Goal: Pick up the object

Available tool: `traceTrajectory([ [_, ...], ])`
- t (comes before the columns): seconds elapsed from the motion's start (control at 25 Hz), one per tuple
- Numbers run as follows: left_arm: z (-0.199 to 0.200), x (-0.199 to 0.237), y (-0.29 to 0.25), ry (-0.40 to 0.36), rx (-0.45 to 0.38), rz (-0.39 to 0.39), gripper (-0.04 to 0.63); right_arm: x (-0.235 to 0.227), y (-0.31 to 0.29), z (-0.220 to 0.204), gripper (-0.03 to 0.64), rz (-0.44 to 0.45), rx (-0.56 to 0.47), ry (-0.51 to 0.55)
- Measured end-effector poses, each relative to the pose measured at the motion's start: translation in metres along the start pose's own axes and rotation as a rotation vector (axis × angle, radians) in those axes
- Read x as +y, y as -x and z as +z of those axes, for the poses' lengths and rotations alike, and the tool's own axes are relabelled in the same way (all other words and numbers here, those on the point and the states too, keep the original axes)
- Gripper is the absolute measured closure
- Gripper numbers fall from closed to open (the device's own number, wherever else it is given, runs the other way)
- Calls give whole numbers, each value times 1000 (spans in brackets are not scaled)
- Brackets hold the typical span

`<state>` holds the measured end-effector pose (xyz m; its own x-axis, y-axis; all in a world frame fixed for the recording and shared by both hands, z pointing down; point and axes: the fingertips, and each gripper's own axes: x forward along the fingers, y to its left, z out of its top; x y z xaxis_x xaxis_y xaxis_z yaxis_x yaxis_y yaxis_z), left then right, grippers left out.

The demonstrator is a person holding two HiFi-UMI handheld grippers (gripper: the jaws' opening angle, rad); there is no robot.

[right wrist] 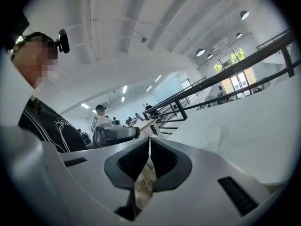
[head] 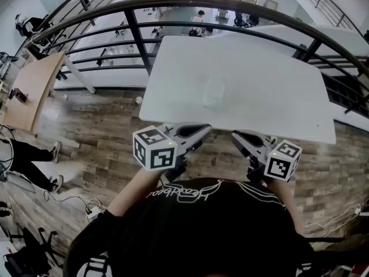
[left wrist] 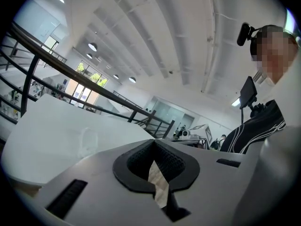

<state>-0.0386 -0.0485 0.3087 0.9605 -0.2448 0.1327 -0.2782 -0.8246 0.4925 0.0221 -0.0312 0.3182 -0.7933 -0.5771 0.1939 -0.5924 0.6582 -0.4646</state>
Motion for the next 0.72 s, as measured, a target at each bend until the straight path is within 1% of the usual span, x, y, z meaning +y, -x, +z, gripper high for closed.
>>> traceTrajectory([
  [0.12,-4,11,-5,9,9,7,588,-12,-5,2,598,0,-7,-7],
  [0.28,-8,29,-15,29,29,22,588,-35,-9,3,598,3,-20,-44],
  [0.44,-1,63,-31,54,49,41,588,-74,-27,11,598,0,-9,-78],
  [0.6,-4,77,-37,69,49,67,588,-86,-32,6,597,19,-1,-80],
  [0.72,0,96,-56,86,57,86,588,-114,-37,11,597,27,15,-96],
])
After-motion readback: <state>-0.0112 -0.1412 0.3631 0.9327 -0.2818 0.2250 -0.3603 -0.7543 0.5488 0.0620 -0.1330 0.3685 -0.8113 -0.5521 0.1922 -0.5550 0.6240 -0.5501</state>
